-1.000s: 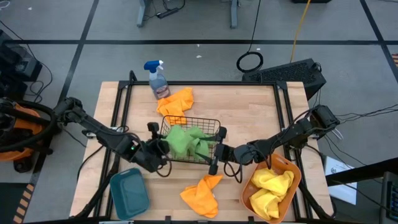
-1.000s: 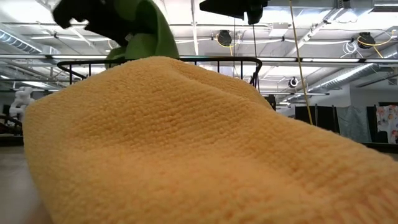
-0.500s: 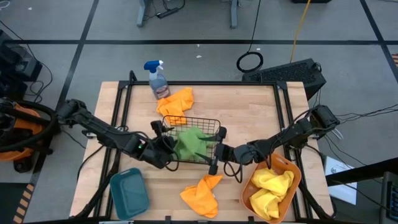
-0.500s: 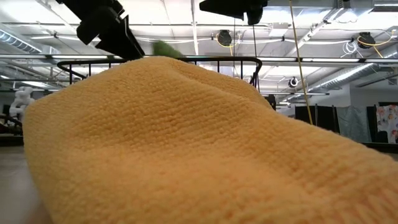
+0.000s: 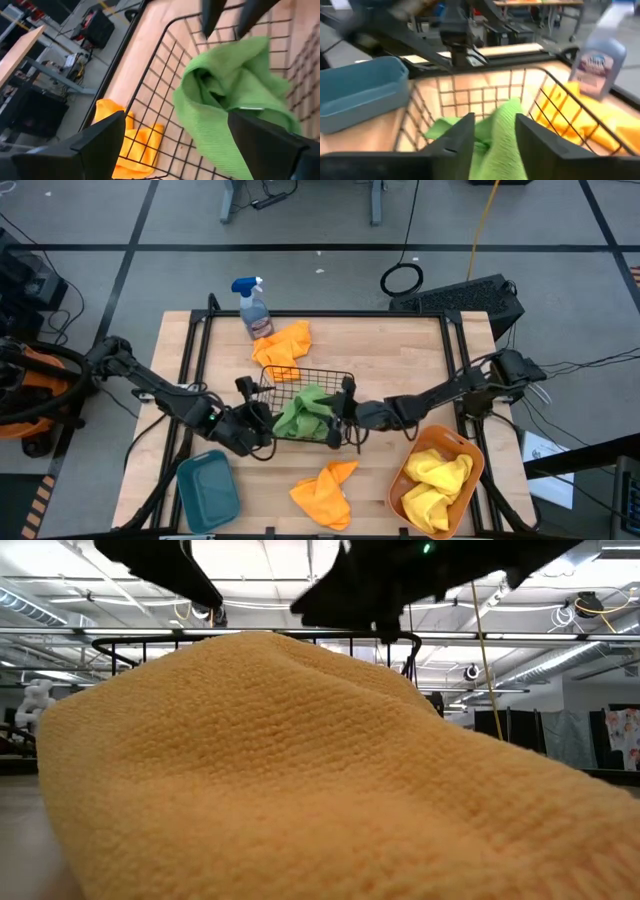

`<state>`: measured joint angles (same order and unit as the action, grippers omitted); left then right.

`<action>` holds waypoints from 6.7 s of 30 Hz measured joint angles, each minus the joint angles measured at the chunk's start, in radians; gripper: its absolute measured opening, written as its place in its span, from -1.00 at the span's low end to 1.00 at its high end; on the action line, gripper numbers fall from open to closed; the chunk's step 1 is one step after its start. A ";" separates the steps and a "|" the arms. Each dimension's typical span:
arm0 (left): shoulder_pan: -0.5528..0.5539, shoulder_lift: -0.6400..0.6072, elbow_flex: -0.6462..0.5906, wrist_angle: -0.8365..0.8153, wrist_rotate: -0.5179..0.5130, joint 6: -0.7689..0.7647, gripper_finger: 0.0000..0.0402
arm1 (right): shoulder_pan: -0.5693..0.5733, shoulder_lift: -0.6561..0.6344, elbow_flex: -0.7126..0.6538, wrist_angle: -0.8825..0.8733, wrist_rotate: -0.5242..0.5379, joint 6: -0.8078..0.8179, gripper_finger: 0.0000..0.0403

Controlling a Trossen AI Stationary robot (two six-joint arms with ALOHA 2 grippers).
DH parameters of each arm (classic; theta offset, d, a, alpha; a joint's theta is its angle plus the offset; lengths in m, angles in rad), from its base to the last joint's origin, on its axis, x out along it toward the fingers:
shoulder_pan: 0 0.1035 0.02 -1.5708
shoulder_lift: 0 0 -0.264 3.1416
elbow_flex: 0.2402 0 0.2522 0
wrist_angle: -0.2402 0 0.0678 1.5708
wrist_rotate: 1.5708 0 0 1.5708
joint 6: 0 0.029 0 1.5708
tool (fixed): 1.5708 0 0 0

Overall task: Sort microfiber towel by color & place in baskets
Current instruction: Put the green microfiber cloth into the black wire basket, then put the top orange microfiber cloth into the blue bin

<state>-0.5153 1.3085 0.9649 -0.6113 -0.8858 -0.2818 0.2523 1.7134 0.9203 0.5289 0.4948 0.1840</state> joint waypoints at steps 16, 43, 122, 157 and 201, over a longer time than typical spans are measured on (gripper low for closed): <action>-0.049 -0.107 0.001 -0.016 -0.039 -0.001 0.78 | -0.083 0.088 0.334 -0.493 -0.097 0.112 -0.97; -0.103 -0.122 0.001 -0.026 -0.100 0.001 0.78 | -0.091 0.233 0.724 -1.100 -0.183 0.122 -0.02; 1.038 0.293 0.086 0.105 0.822 0.183 0.57 | 0.506 0.204 0.706 -1.302 0.318 0.560 -0.10; 1.078 0.522 0.088 0.247 0.856 0.245 -0.48 | 0.506 0.204 0.640 -1.131 0.317 0.403 -0.10; 0.266 -0.266 0.185 0.151 0.744 0.254 -0.93 | 0.122 0.291 0.640 -0.012 0.549 -0.868 0.77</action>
<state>-0.2492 1.0427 1.1500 -0.4604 -0.1421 -0.0275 0.3742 2.0043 1.5604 0.5173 1.0438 -0.6844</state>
